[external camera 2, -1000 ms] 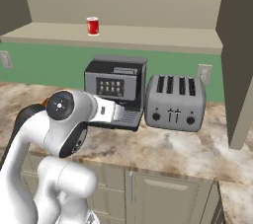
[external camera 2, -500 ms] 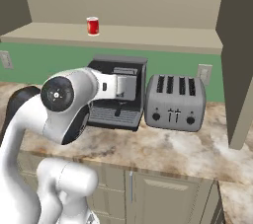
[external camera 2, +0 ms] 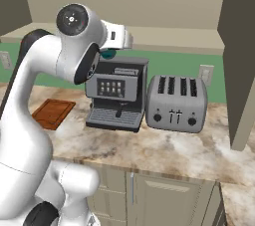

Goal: Restock the canned food cabinet by taking the new fresh canned food from the counter and placing it in the cabinet. Then, take the old canned food from the cabinet and place it on the counter.

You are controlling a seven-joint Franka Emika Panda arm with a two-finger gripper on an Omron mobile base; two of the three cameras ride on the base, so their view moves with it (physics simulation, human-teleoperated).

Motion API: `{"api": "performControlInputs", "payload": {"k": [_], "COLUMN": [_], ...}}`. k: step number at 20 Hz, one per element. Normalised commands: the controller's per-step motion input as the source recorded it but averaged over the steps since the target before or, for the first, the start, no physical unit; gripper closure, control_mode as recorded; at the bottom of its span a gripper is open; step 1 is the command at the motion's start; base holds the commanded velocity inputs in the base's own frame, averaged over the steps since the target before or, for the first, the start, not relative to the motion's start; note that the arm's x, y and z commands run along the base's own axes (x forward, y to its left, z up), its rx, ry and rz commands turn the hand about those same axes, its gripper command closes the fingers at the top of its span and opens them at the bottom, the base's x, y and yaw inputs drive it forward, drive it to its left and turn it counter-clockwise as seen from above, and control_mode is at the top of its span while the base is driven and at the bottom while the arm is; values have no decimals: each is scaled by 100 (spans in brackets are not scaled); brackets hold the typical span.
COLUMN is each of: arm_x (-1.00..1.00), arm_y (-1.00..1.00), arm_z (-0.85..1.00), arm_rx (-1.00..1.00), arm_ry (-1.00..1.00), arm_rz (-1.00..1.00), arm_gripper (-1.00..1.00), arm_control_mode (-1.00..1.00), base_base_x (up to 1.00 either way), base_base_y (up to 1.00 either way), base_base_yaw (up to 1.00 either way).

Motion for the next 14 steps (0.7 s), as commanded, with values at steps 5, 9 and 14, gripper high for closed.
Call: {"api": "performControlInputs", "payload": {"k": [5, 9, 14], "arm_x": [19, 58, 83], "arm_y": [0, 0, 0], "arm_z": [-1, -9, -30], "arm_rx": [-2, -7, -12], "arm_ry": [1, 0, 0], "arm_rz": [0, 0, 0], "arm_gripper": [100, 100, 100], "arm_control_mode": [-100, -100, -100], "base_base_x": [0, 0, 0], "base_base_y": [0, 0, 0], "base_base_yaw": [0, 0, 0]}}
